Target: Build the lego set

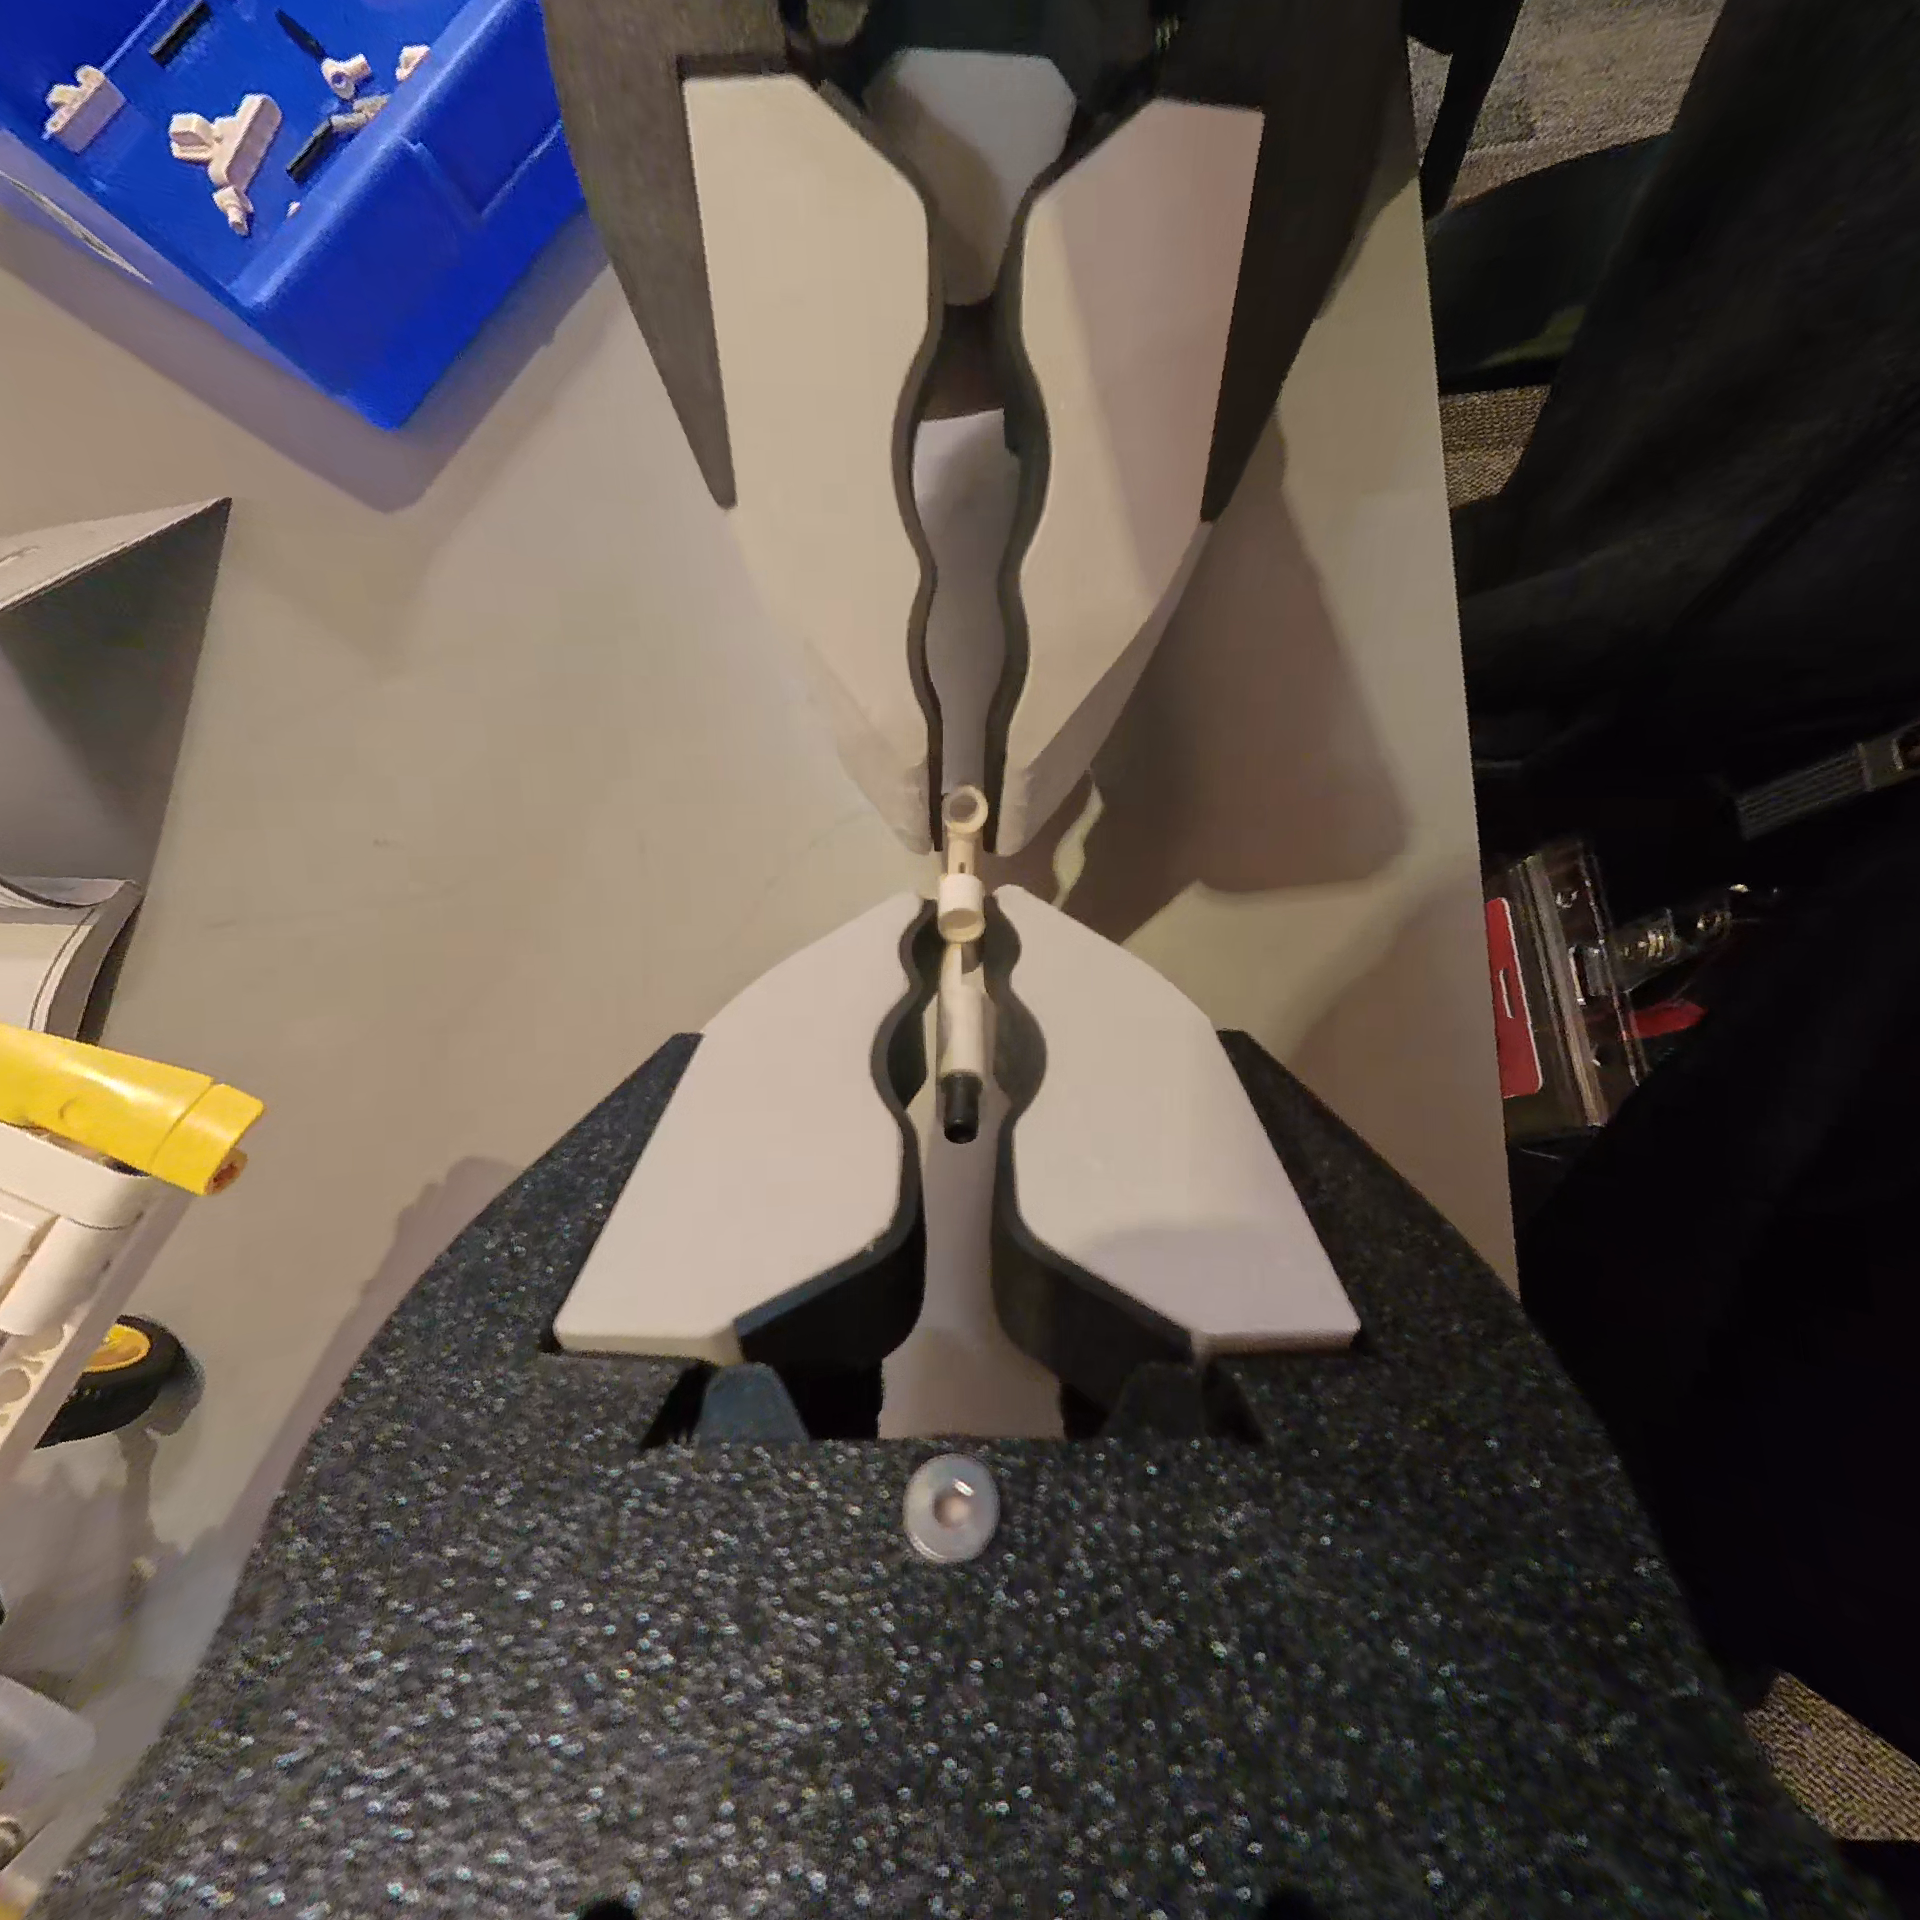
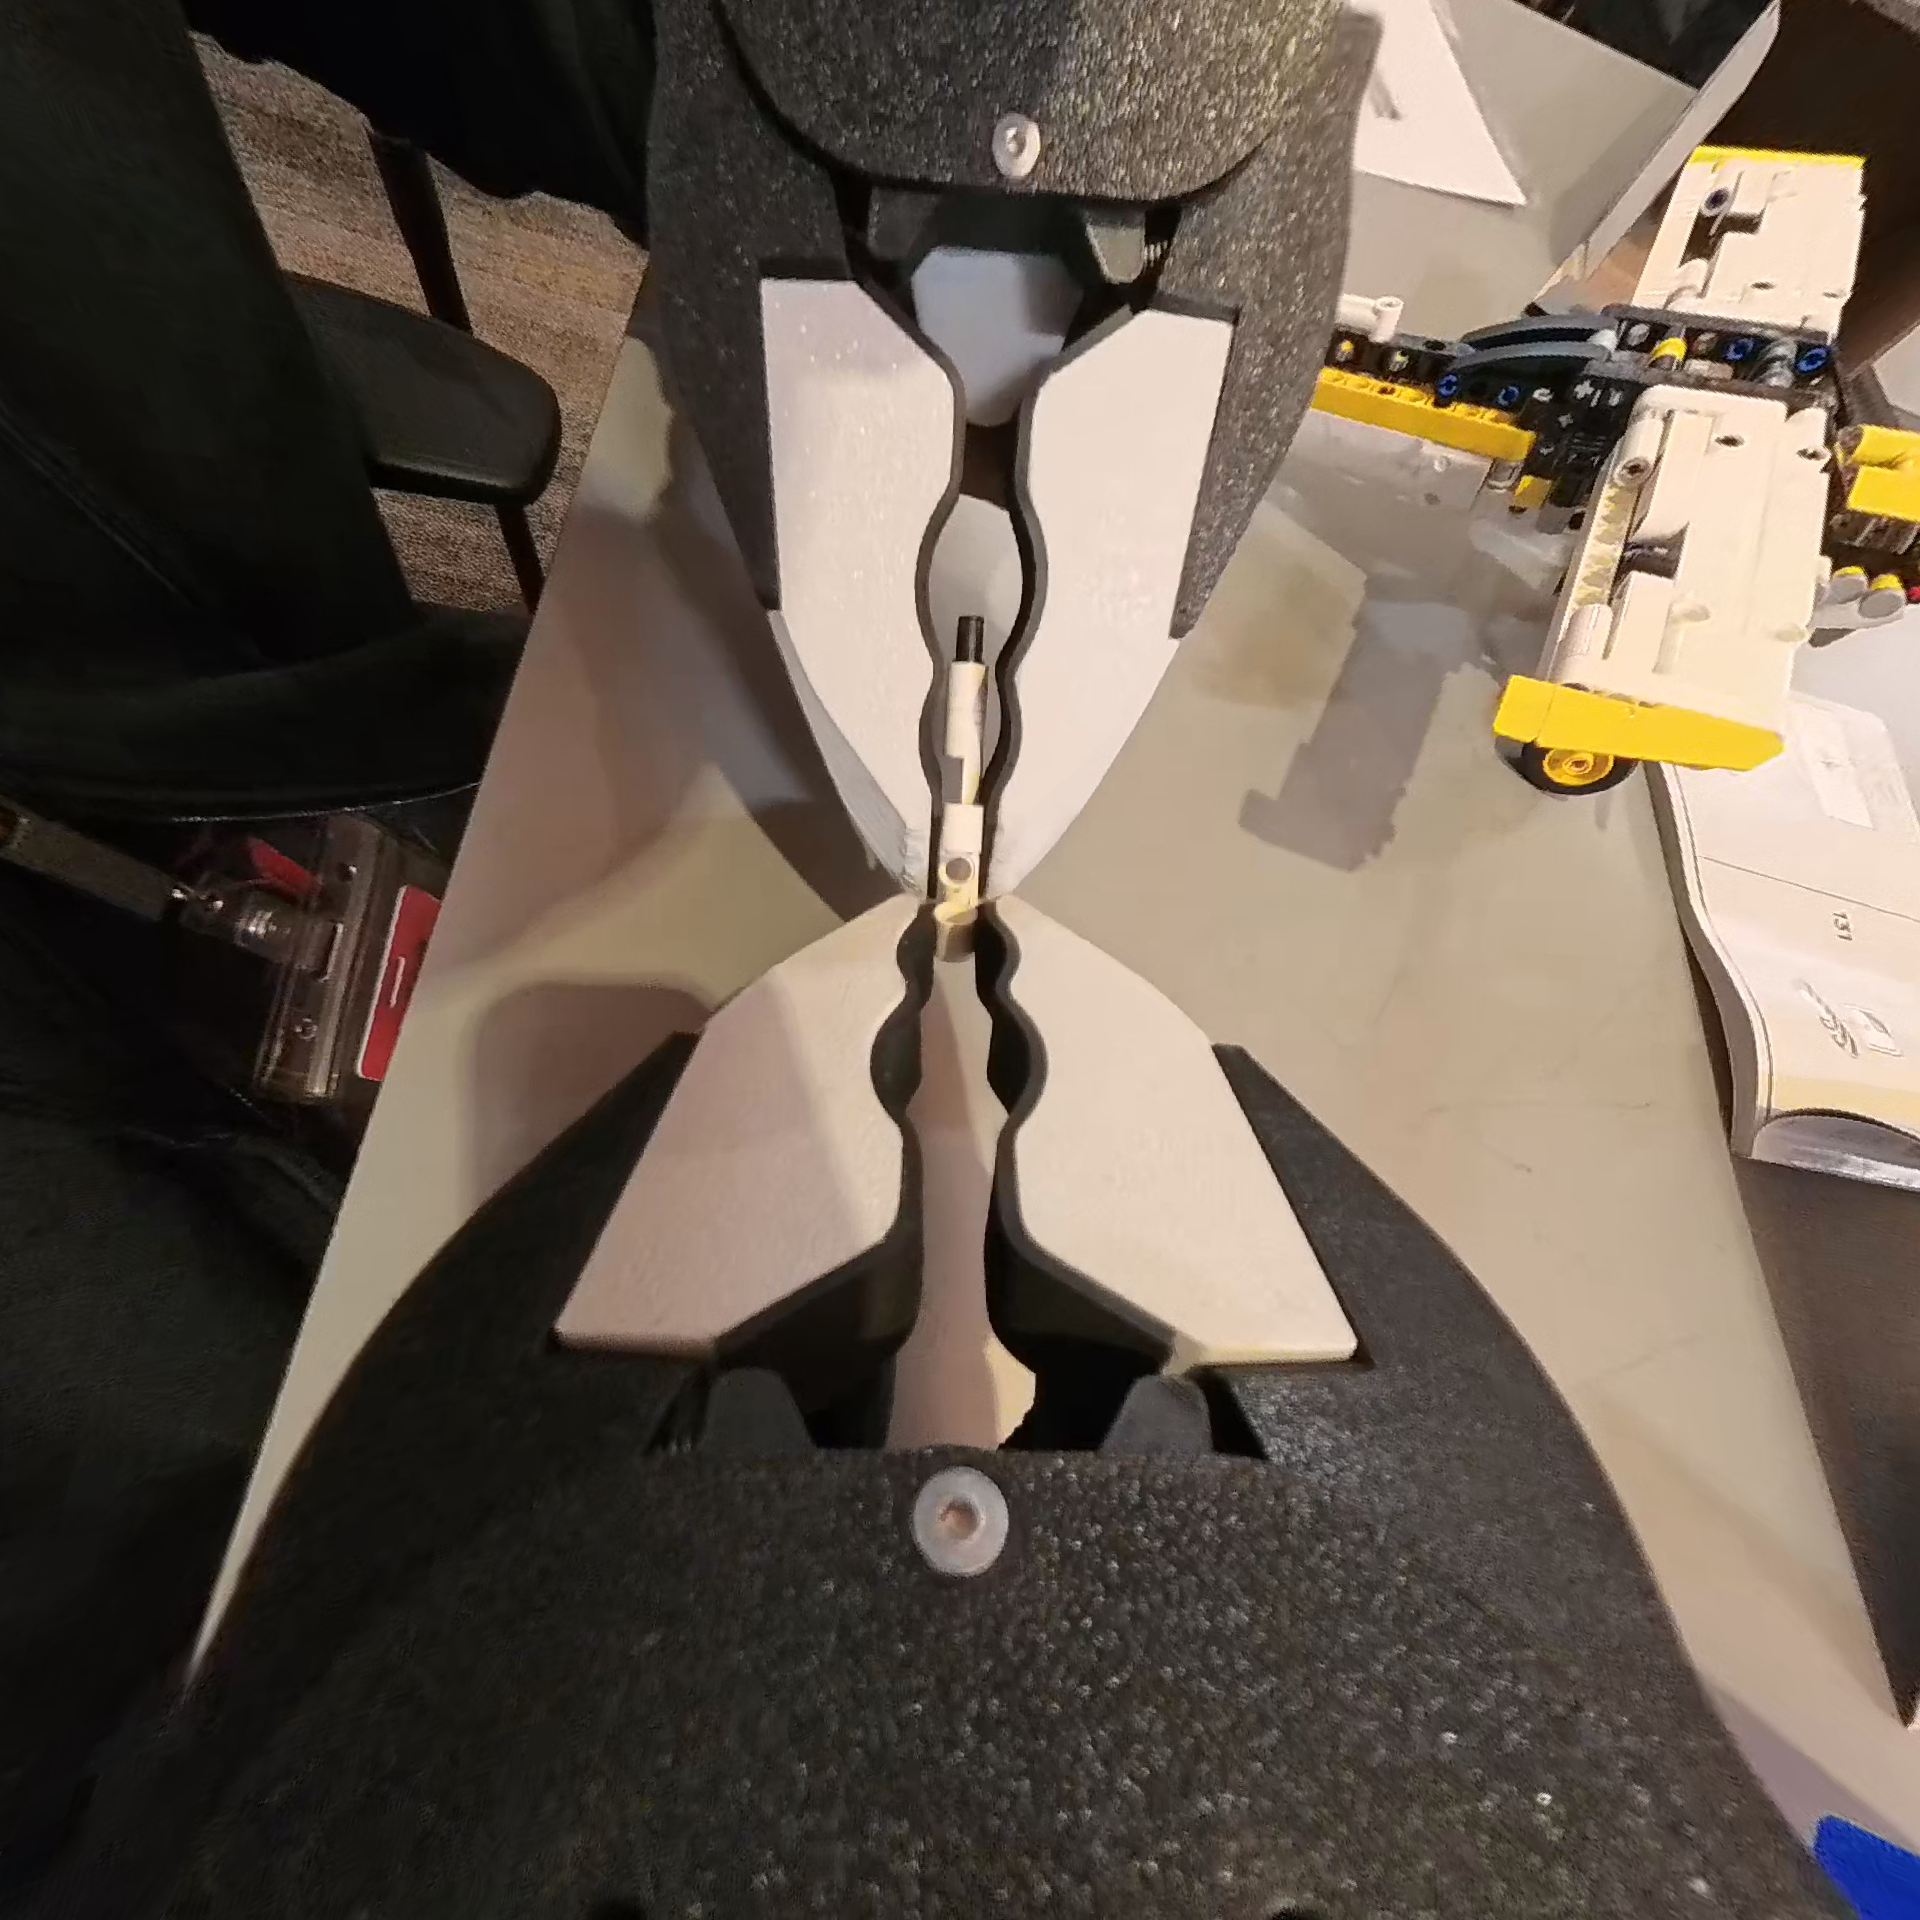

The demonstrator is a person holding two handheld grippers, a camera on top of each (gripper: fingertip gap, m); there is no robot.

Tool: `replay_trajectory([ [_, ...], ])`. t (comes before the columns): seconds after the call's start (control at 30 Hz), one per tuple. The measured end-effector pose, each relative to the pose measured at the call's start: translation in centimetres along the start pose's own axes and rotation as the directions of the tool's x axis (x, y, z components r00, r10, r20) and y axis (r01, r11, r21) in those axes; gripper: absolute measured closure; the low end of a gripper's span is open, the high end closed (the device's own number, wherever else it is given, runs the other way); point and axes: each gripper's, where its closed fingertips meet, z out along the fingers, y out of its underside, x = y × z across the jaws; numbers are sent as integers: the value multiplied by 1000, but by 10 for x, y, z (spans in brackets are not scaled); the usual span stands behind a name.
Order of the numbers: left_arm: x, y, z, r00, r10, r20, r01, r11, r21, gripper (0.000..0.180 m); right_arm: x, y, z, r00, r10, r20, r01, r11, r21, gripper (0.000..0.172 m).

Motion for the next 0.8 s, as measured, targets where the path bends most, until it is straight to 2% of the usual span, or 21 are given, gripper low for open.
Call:
replay_trajectory([
  [0.47,3,4,4,999,35,2,-35,999,-12,173,-5,-1,6,1000,0,29,1,1000,-19,165],
  [0.8,2,1,1,999,-27,-27,29,998,62,173,-1,-4,5,1000,8,-3,-8,1000,2,165],
])
